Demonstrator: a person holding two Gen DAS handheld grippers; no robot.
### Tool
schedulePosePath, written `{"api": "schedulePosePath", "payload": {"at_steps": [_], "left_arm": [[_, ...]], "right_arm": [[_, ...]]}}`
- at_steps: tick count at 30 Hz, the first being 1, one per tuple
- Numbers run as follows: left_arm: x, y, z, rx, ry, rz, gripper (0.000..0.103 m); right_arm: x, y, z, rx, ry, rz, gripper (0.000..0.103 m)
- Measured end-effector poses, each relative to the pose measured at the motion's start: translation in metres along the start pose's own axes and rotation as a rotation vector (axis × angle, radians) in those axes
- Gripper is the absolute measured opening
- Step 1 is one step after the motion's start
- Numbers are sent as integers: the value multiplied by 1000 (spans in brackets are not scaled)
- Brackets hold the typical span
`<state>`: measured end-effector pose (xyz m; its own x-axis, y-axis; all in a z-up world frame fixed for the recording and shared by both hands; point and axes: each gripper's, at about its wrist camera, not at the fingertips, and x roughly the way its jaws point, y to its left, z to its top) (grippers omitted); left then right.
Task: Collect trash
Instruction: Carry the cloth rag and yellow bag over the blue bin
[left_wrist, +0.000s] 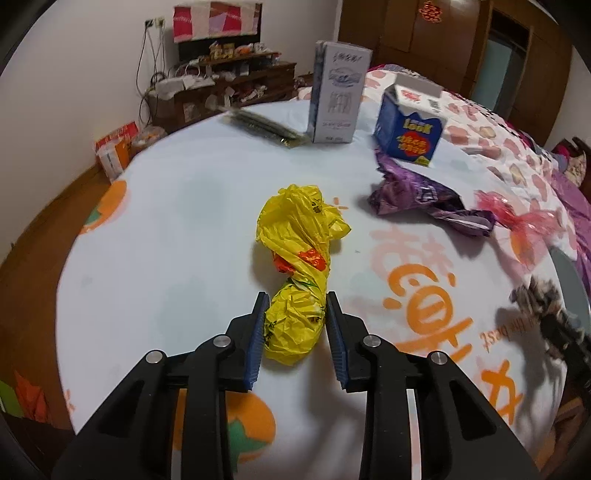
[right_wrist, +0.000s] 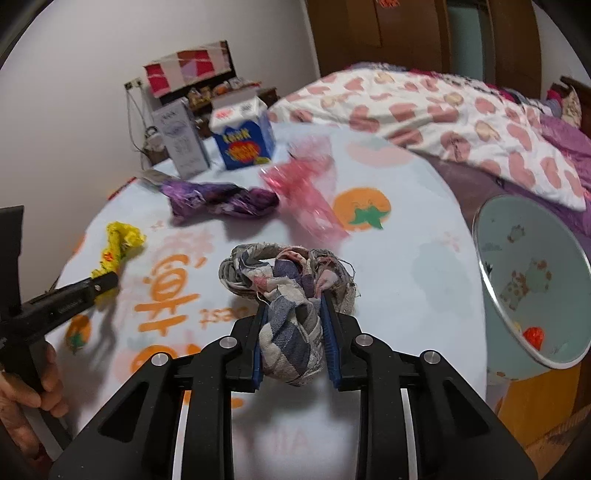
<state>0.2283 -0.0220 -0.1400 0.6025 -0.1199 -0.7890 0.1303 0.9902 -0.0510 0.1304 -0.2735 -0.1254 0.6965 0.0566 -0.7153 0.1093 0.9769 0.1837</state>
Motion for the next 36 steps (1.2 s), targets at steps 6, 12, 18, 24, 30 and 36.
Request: {"api": "schedulePosePath", "payload": {"at_steps": [6, 12, 18, 24, 30, 36], "left_arm": [[-34, -14, -4, 36, -64, 5, 31], [-69, -36, -5, 94, -136, 11, 31], [-94, -61, -9, 149, -177, -14, 31], [-107, -90, -12, 203, -198, -48, 31], [-113, -118, -12, 249, -209, -95, 31], [-113, -151, -8, 298, -215, -138, 31]], "right_arm": [[-28, 5, 6, -5, -72, 24, 27], [-54, 2, 6, 7, -131, 25, 27], [-82, -8, 2, 18, -191, -3, 27], [-104, -27, 1, 49, -236, -44, 27], [-119, -54, 0, 97, -266, -103, 27], [-126, -81, -1, 143, -282, -154, 27]]}}
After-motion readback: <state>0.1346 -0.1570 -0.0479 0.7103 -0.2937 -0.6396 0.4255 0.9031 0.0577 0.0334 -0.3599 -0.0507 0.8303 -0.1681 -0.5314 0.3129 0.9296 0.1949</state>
